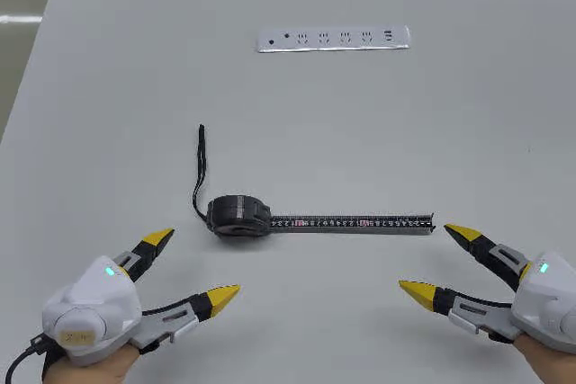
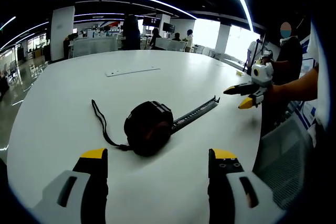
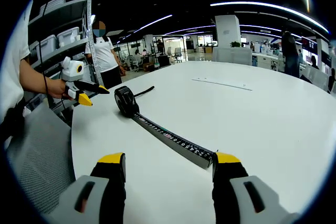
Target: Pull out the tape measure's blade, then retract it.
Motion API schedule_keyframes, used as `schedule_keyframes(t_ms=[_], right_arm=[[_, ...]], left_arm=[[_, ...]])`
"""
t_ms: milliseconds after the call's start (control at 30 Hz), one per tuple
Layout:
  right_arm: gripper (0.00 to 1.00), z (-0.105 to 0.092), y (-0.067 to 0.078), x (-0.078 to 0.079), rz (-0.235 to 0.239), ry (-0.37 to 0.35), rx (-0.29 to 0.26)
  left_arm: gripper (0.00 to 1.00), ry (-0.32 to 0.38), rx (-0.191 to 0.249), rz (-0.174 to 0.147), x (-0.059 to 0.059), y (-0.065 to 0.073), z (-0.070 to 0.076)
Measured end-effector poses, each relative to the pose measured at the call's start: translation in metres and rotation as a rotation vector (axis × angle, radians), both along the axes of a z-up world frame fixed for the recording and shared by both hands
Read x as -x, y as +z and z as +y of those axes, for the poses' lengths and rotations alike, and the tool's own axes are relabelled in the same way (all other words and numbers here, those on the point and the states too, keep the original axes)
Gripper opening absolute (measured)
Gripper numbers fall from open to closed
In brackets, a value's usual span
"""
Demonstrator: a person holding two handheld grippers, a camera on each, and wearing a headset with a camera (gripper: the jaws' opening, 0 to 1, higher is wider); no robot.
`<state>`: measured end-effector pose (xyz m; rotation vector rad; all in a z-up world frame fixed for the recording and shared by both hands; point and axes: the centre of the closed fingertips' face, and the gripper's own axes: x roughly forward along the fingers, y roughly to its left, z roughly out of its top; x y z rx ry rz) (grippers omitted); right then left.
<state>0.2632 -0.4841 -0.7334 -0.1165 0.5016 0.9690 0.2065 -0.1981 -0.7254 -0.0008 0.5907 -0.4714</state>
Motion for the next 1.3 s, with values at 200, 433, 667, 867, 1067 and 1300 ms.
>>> schedule_keyframes(t_ms=[200, 433, 667, 867, 1067, 1300], right_arm=[[0.68, 0.001, 0.001, 0.0, -0.007, -0.014, 0.005], [0.68, 0.008, 0.004, 0.0, -0.01, -0.033, -0.006], [0.68, 0.009, 0.004, -0.003, -0.013, -0.046, -0.011], [0.67, 0.007, 0.005, -0.006, -0.016, -0.057, -0.009], [0.67, 0.005, 0.007, -0.011, -0.021, -0.069, -0.011], [0.67, 0.003, 0.007, -0.014, -0.021, -0.076, -0.015]], left_arm=[[0.77, 0.0, -0.002, 0.007, 0.0, 0.0, -0.001], [0.79, 0.021, -0.014, 0.032, -0.005, -0.002, 0.005], [0.87, 0.114, 0.033, 0.046, -0.015, -0.001, 0.012], [0.9, 0.166, 0.042, 0.07, -0.023, -0.005, 0.008], [0.92, 0.211, 0.061, 0.091, -0.031, -0.009, 0.0], [0.92, 0.277, 0.065, 0.102, -0.037, -0.011, 0.002]])
